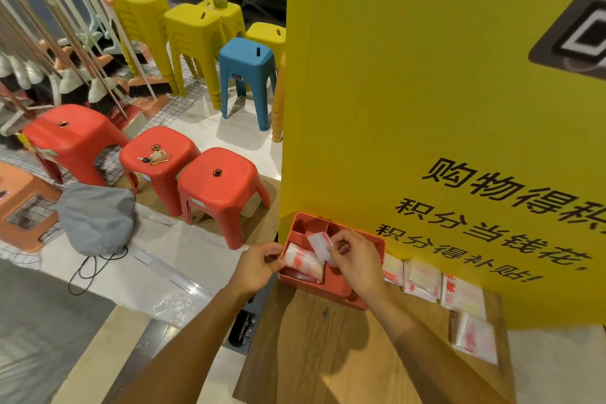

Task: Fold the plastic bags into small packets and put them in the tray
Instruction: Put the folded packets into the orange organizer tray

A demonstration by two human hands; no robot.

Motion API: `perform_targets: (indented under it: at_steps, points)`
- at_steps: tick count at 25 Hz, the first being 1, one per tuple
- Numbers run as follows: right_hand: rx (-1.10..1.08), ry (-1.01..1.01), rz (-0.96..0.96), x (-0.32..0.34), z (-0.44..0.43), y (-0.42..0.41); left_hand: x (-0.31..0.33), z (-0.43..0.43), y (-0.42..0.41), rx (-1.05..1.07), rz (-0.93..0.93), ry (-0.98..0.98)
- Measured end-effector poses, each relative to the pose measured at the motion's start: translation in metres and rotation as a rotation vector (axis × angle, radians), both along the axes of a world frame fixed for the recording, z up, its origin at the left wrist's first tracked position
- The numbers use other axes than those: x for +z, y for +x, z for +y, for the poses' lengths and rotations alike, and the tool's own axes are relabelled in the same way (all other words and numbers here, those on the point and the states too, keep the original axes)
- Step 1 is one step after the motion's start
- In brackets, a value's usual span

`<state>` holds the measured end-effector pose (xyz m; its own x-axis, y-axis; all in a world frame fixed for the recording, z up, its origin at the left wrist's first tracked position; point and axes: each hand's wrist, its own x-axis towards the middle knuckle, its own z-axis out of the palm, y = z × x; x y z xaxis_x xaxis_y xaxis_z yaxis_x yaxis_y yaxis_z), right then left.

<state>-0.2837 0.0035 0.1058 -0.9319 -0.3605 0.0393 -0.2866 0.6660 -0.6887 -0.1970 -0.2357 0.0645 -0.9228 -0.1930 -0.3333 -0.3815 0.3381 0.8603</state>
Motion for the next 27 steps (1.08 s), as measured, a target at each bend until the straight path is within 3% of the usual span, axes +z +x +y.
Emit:
perform_targets:
  at_steps: [2, 4, 7, 12, 19, 27]
  points:
    - [0.150, 0.305, 0.233, -0.001, 0.012, 0.003, 0.001, 0.004, -0.001, -0.009, -0.003, 0.000]
    - [0.253, 0.466, 0.312, -0.009, 0.016, 0.008, -0.003, 0.006, -0.001, -0.027, 0.005, -0.016]
    - [0.333, 0.686, 0.312, -0.027, 0.007, 0.013, -0.007, 0.004, 0.000, -0.025, 0.020, -0.021]
    - [0.360, 0.861, 0.232, -0.038, -0.002, 0.001, -0.008, 0.004, -0.001, -0.027, 0.018, -0.032]
    - [0.481, 0.985, 0.007, -0.042, -0.011, -0.015, -0.002, 0.007, -0.001, 0.009, 0.008, 0.020]
    - [0.410, 0.784, 0.046, -0.024, -0.003, -0.013, 0.007, 0.012, 0.001, 0.011, 0.019, 0.030]
